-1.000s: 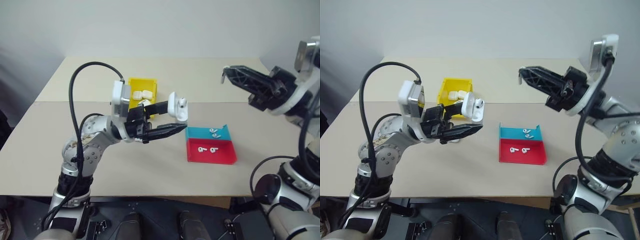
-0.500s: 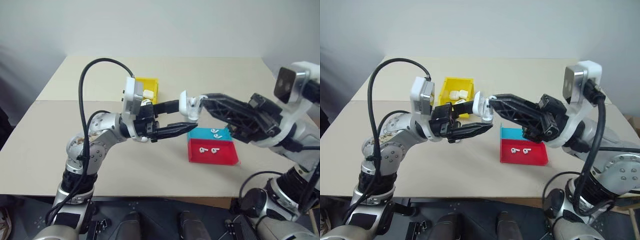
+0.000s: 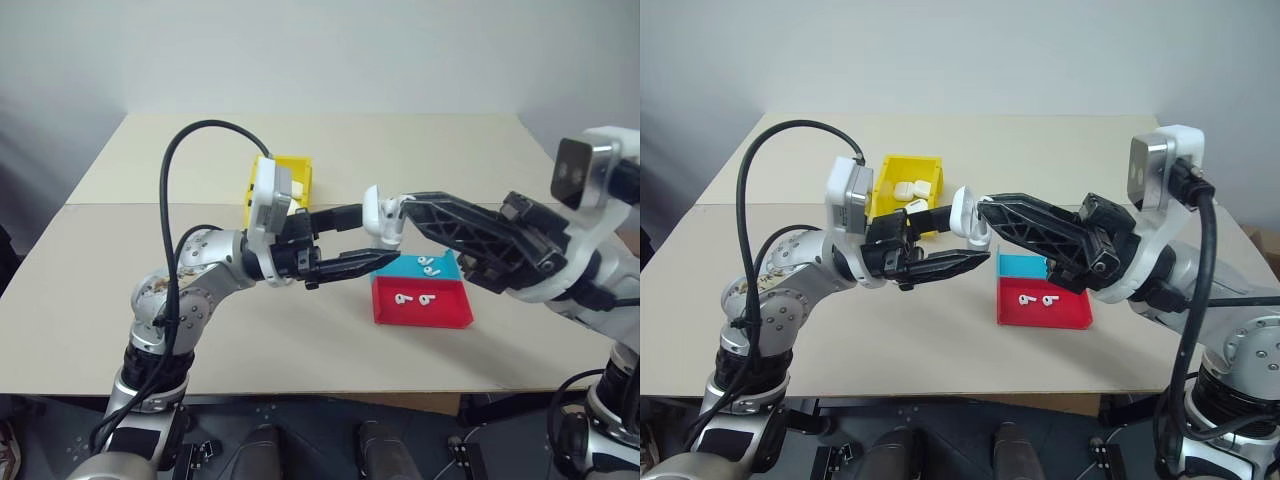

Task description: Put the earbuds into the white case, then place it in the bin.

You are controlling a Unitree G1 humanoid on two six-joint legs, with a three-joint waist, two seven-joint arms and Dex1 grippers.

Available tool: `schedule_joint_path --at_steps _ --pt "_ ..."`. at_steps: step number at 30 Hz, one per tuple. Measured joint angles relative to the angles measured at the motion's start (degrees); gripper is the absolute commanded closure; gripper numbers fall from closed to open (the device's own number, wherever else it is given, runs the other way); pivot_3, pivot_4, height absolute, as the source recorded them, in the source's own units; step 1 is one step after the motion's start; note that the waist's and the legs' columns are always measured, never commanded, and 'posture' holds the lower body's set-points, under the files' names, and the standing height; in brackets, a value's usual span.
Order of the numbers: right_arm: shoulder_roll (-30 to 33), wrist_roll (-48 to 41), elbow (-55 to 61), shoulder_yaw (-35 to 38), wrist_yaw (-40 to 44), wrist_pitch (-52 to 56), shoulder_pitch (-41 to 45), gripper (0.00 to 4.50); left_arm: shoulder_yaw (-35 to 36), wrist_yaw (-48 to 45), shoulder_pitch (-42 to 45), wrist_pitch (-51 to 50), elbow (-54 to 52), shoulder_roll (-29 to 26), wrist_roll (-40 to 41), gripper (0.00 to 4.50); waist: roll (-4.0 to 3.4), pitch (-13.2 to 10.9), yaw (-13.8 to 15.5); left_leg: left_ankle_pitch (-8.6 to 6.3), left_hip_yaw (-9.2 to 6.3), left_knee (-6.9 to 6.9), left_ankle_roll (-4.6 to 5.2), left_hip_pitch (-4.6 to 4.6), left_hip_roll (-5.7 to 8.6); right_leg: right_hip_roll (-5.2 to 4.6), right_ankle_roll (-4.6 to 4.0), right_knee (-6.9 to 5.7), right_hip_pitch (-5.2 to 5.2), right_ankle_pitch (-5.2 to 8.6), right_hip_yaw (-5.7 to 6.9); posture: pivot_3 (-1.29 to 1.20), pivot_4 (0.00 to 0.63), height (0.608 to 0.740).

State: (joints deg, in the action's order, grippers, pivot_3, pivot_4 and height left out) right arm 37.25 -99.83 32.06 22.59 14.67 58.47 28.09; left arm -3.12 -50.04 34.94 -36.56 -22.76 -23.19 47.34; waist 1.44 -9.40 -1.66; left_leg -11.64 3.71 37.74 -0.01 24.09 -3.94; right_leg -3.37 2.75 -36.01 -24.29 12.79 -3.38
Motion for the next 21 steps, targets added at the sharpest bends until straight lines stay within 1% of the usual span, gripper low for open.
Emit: schedule_joint_path --at_steps 7,10,19,21 --pt "2.7 0.3 0.1 -3.3 -0.3 -4.2 -1.2 3.89 0.0 -0.1 0.0 0.0 0.0 0.0 0.0 1.74 0.01 0.0 0.2 0.00 0.00 0.00 0.00 0.00 0.00 0.00 0.00 0.01 0.00 0.00 0.00 0.00 0.150 0.740" --pt "3.7 1.8 0.9 -4.2 0.1 -5.4 -1.8 3.89 0.0 -0.1 0.0 0.0 0.0 0.0 0.0 1.74 0.01 0.0 0.3 0.00 0.00 0.00 0.00 0.00 0.00 0.00 0.00 0.01 -0.01 0.01 0.00 0.00 0.150 0.740" --pt "5.1 6.8 3.0 -5.5 4.4 -8.1 -3.4 3.89 -0.1 -0.1 -0.1 0.0 0.0 -0.1 0.0 1.74 0.01 0.0 0.7 0.00 0.00 0.00 0.00 0.00 0.00 0.00 0.00 0.02 -0.01 0.01 0.01 0.00 0.150 0.740" --pt "5.6 7.4 3.2 -5.6 5.1 -8.5 -3.7 3.17 -0.2 -0.1 -0.1 -0.1 0.0 -0.1 0.0 1.74 0.01 0.0 0.7 0.00 0.00 0.00 0.00 0.01 0.00 0.00 0.00 0.02 -0.01 0.01 0.01 0.00 0.150 0.740"
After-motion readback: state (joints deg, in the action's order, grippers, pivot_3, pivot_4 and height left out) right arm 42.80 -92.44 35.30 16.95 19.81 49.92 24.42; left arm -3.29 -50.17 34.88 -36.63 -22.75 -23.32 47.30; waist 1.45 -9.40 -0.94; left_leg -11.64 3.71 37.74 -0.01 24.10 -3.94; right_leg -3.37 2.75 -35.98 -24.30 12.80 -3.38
